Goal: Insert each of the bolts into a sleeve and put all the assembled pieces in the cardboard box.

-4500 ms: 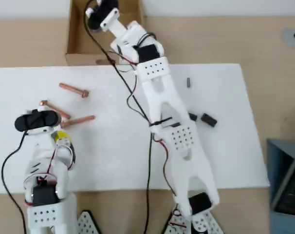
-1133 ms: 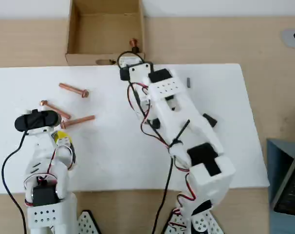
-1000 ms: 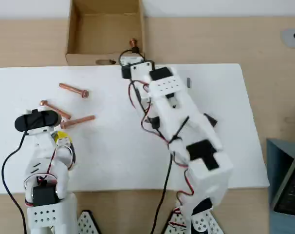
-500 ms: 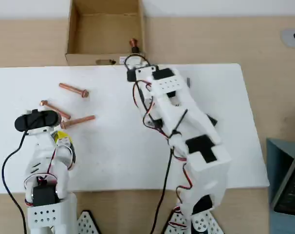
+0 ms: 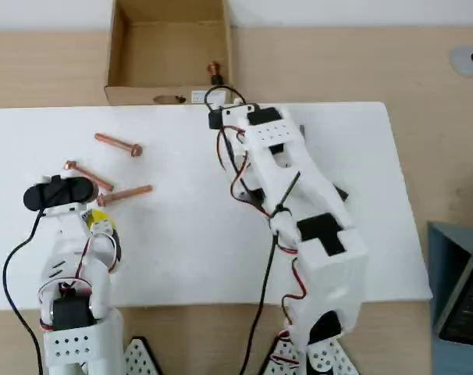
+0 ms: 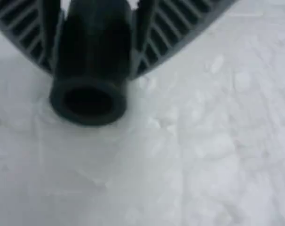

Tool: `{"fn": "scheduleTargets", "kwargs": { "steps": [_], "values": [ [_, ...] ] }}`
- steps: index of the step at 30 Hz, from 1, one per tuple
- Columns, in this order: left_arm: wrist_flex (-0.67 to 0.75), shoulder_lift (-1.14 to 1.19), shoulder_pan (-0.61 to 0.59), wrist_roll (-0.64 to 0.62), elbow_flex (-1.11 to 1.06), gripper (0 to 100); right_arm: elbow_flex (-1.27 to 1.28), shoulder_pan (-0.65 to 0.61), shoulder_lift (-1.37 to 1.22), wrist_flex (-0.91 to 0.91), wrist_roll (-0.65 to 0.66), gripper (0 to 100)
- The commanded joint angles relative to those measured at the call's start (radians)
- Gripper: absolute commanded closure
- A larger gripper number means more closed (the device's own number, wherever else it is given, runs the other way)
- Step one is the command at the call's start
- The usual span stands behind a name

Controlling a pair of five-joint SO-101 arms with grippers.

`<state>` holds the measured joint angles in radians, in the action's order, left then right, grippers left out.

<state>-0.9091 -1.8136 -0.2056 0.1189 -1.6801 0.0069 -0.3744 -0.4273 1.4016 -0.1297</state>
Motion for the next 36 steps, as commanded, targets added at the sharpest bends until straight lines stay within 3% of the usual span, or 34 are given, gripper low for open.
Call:
{"fn": "scheduleTargets", "kwargs": {
  "steps": [1, 5, 12, 17, 28, 36],
  "values": [
    [-0.002, -0.01, -0.011, -0.006, -0.012, 100, -0.039, 0.001, -0.025, 0.025, -0.002, 98.8],
    [-0.002, -0.01, -0.009, -0.006, -0.012, 100, -0.157, 0.001, -0.025, 0.095, -0.002, 98.9],
    [-0.002, -0.01, -0.006, -0.003, -0.012, 100, -0.573, 0.001, -0.025, 0.37, -0.002, 98.9],
    [-0.002, -0.01, -0.005, -0.002, -0.012, 100, -0.725, 0.008, 0.035, 0.387, -0.003, 98.9],
    [-0.003, -0.01, -0.009, -0.005, -0.012, 100, -0.642, 0.001, 0.41, 0.385, -0.006, 98.9],
    [0.003, -0.01, -0.008, -0.005, -0.006, 100, -0.366, 0.05, 0.773, 0.381, -0.009, 98.9]
  ]
}}
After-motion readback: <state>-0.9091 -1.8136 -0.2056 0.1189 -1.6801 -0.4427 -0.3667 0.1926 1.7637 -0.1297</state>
